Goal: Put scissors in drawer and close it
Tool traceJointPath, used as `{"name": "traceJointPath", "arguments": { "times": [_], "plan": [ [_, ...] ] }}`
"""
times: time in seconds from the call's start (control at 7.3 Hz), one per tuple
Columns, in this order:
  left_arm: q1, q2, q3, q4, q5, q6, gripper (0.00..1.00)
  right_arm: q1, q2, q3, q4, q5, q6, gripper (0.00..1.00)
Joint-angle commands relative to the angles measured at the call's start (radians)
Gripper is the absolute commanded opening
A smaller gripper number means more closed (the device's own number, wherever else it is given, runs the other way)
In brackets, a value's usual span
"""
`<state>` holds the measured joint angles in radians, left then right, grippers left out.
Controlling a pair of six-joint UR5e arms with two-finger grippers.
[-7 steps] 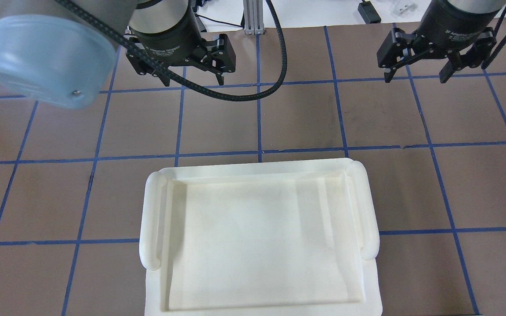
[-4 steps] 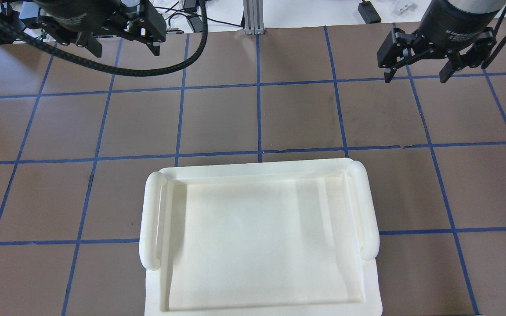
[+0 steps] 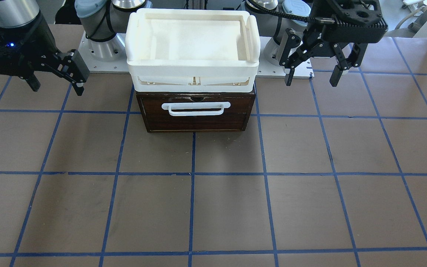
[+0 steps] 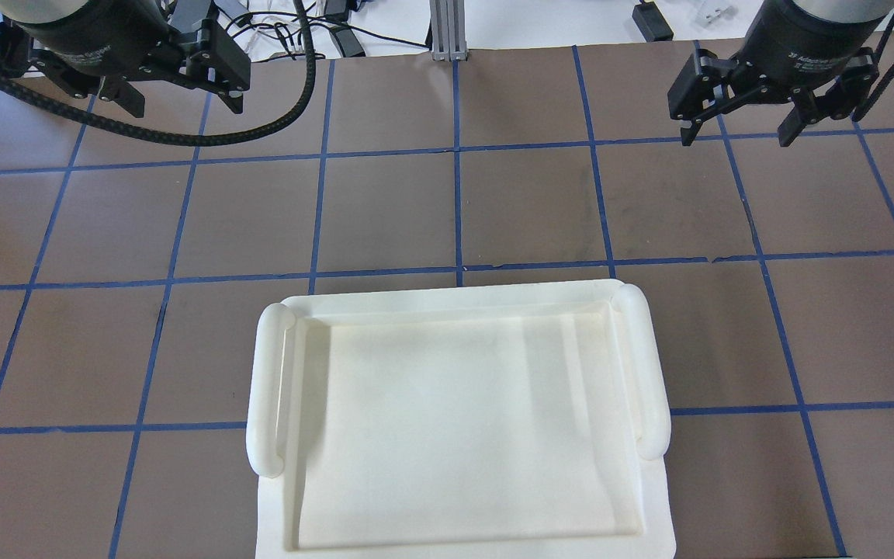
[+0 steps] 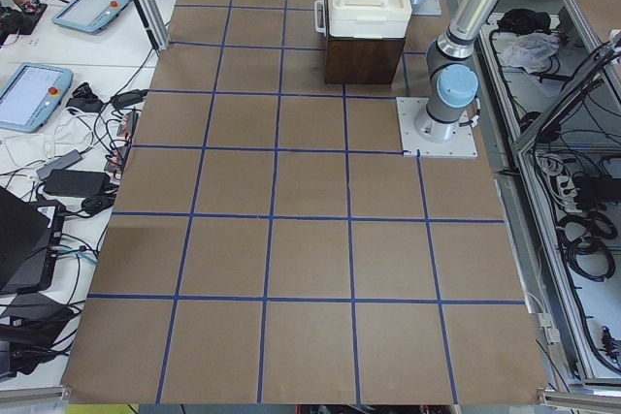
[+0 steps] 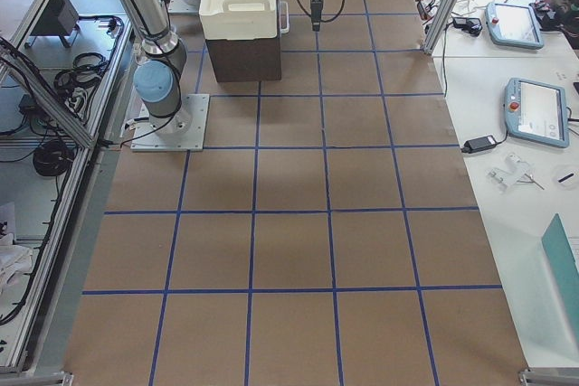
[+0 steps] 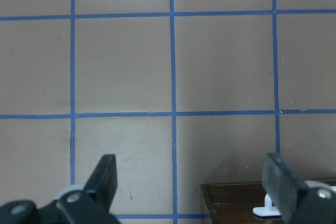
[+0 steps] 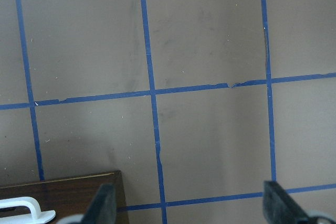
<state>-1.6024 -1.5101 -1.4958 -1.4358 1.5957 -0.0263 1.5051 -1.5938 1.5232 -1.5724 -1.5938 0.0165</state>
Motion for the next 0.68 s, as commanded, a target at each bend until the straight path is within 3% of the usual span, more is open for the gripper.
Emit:
{"name": "traceJointPath", "arguments": {
  "times": [0.0, 0.55],
  "plan": [
    [0.004, 0.008, -0.007, 0.006, -0.002, 0.0, 1.0, 0.0, 0.0, 0.0, 0.0, 0.0, -0.001, 1.0],
    [0.002, 0.013, -0.007, 0.003, 0.006, 0.0, 1.0, -0.002, 0.0, 0.0, 0.0, -0.002, -0.006, 1.0]
  ]
}}
